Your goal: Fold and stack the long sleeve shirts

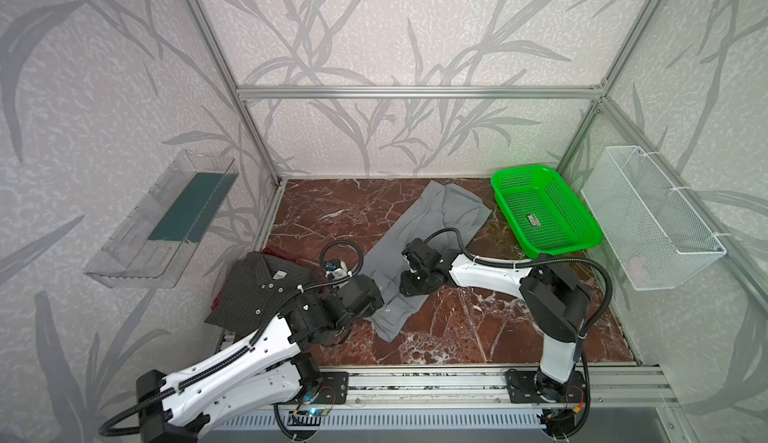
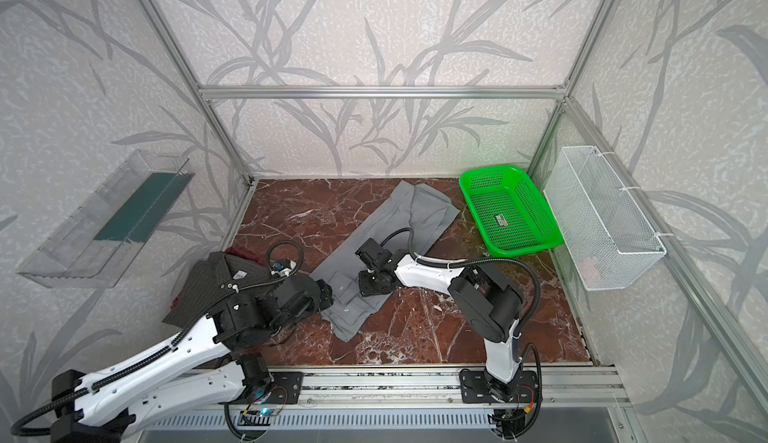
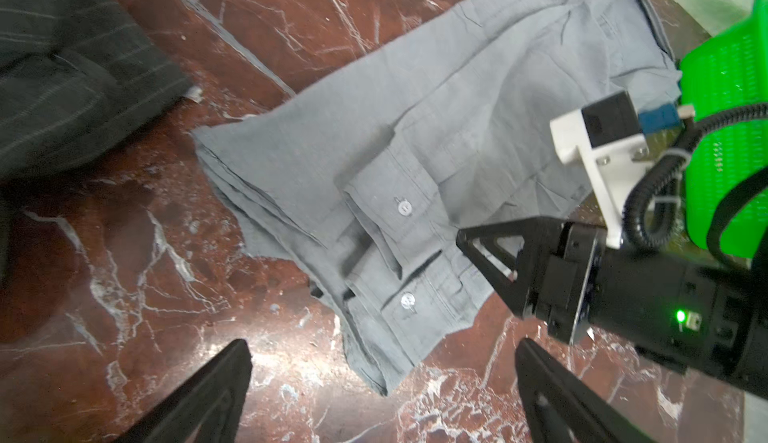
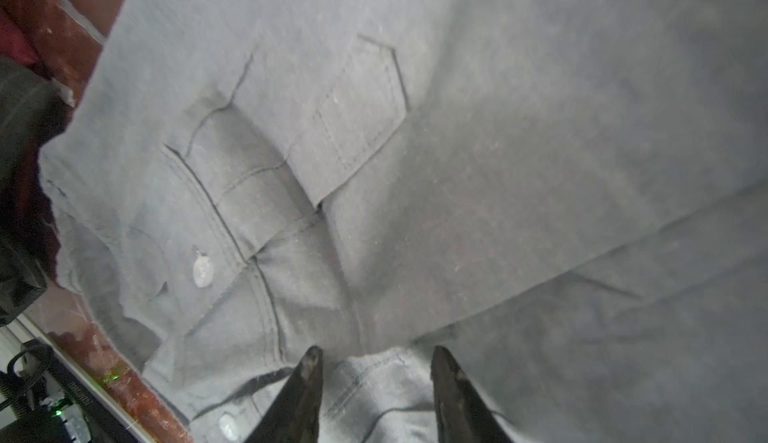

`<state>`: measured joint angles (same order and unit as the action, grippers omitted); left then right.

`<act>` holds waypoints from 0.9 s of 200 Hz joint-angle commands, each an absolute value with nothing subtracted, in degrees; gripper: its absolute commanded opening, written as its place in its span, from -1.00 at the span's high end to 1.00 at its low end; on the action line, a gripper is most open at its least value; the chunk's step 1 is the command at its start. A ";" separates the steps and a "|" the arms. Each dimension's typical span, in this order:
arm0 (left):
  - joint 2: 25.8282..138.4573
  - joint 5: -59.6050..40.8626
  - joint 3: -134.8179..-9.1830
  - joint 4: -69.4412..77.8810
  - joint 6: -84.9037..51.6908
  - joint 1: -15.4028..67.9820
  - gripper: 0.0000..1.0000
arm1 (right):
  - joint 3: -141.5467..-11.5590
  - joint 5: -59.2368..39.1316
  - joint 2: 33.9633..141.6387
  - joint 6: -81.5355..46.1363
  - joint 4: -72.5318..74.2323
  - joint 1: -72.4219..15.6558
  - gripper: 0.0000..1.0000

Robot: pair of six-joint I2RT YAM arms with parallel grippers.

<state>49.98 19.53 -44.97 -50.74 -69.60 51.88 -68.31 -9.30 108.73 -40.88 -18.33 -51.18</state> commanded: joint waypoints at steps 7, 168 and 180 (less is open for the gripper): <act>51.81 19.56 -46.28 -52.11 -62.47 48.40 -0.99 | -64.62 -7.74 109.86 -44.16 -15.82 -51.77 0.12; 58.43 2.14 -33.90 -35.91 -63.08 45.41 -0.98 | -44.36 -7.17 69.32 -27.00 -40.70 -29.75 -0.16; 58.36 0.85 -31.80 -33.39 -63.81 46.25 -0.97 | -42.22 -10.87 65.62 -29.55 -40.64 -30.11 -0.21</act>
